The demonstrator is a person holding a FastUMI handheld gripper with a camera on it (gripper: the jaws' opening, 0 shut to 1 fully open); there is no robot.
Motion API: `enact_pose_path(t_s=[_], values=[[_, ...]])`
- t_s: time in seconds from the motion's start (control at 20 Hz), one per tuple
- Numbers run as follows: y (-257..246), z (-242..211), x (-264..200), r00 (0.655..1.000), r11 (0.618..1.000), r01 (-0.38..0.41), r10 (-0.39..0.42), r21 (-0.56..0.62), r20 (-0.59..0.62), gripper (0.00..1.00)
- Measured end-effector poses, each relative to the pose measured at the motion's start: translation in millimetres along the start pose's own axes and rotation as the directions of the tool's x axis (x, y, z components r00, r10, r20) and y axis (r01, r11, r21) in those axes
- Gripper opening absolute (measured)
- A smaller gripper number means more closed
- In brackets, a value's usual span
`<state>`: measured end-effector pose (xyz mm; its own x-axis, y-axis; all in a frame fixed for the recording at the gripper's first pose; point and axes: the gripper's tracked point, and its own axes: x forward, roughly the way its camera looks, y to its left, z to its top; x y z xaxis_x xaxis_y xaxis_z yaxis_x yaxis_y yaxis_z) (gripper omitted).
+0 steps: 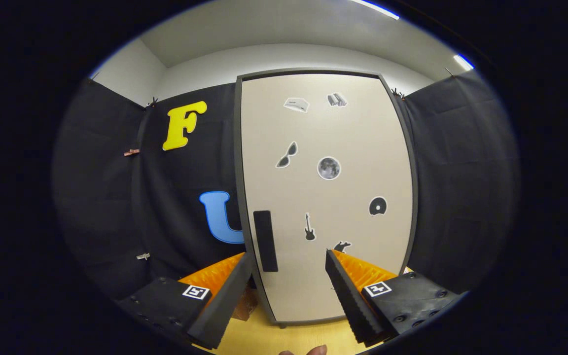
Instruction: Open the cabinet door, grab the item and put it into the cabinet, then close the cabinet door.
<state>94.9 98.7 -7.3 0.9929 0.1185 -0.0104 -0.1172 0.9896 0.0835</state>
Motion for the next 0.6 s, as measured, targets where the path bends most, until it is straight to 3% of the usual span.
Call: enact_pose_path(t_s=[0.5, 0.55, 0.6], values=[[20.6, -35.9, 104.8, 1.0, 0.999, 0.029, -0.029, -0.036, 0.005, 0.97], [21.0, -39.4, 111.9, 0.999, 0.998, 0.031, -0.031, -0.049, 0.008, 0.96], [22.4, -42.2, 117.0, 1.0, 0.998, 0.03, -0.029, -0.053, 0.006, 0.86]])
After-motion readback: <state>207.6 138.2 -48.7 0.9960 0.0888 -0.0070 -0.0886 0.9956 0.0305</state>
